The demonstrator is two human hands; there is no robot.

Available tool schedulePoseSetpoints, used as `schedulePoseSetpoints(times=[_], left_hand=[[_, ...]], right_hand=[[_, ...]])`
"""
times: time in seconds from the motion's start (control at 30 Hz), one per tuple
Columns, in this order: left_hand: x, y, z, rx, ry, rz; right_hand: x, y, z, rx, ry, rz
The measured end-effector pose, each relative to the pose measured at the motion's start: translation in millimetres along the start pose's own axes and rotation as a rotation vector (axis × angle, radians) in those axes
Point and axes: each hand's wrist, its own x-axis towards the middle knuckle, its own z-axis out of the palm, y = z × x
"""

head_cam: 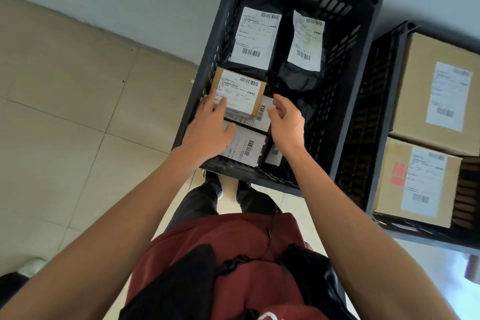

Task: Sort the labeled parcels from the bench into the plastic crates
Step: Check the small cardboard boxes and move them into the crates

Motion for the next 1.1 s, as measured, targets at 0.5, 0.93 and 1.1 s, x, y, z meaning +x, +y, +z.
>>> schedulePoseSetpoints(times=[0.5, 0.93, 1.1], left_hand=[[3, 72, -56, -0.209, 0.075, 0.368], [-36, 216, -15, -0.147, -0.042, 0.727], [-74, 275, 29, -0.017, -0.039, 0.856]], right_hand=[[-77, -17, -79, -0.003, 0.277, -0.096], [-158, 35, -181, 0.114, 0.620, -0.051], [-208, 84, -234, 0.056, 0.739, -0.016]])
